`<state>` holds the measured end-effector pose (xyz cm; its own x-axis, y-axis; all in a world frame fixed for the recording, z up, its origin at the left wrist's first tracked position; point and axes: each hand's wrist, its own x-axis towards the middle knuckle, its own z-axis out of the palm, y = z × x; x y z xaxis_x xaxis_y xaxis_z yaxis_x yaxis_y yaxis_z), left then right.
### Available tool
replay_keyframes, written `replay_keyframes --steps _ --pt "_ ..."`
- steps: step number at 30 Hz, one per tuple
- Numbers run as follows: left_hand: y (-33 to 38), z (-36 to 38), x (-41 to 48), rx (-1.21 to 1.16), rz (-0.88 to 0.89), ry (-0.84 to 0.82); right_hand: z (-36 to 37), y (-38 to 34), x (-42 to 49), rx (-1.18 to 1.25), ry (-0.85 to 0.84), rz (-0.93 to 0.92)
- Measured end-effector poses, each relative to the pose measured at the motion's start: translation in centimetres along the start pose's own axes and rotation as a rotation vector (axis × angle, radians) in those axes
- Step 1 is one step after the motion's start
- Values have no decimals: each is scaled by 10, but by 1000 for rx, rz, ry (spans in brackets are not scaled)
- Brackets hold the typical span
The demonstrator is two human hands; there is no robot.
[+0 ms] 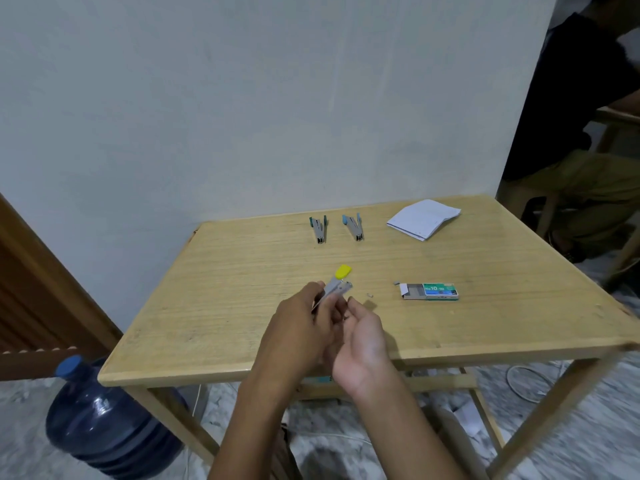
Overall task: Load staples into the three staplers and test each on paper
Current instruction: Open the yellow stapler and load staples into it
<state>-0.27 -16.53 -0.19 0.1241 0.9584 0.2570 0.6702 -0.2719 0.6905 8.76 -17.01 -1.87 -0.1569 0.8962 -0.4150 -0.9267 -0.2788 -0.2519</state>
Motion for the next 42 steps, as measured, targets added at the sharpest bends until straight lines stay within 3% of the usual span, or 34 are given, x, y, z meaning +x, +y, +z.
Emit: replay_keyframes --steps 5,13,16,19,21,24,29,35,37,42 --pt "2 -3 5 -415 -169 81 1 -4 1 73 -47 -38" --pt "-7 3 11 -1210 -520 -81 -3 -16 0 70 -19 -186" --pt "-16 11 17 -1424 -569 -128 -12 -27 4 -184 47 -352" --pt "-24 18 25 -1560 -566 -160 -18 -48 5 -701 138 -620" --pt "-30 25 32 -1636 -569 -168 -19 -67 8 -1126 210 -760" --pt "-36 35 41 -1727 -593 -187 -14 -94 17 -1647 228 -778" --pt "-38 42 47 -1714 -642 -235 -12 -120 40 -2160 246 -664" --pt "-39 40 46 -1689 -639 -258 -13 -122 57 -2435 126 -589" --pt "-40 41 46 -1690 -637 -258 -19 -127 62 -2373 102 -592" --pt "-44 42 47 -1682 -635 -264 -17 -160 49 -2137 266 -801"
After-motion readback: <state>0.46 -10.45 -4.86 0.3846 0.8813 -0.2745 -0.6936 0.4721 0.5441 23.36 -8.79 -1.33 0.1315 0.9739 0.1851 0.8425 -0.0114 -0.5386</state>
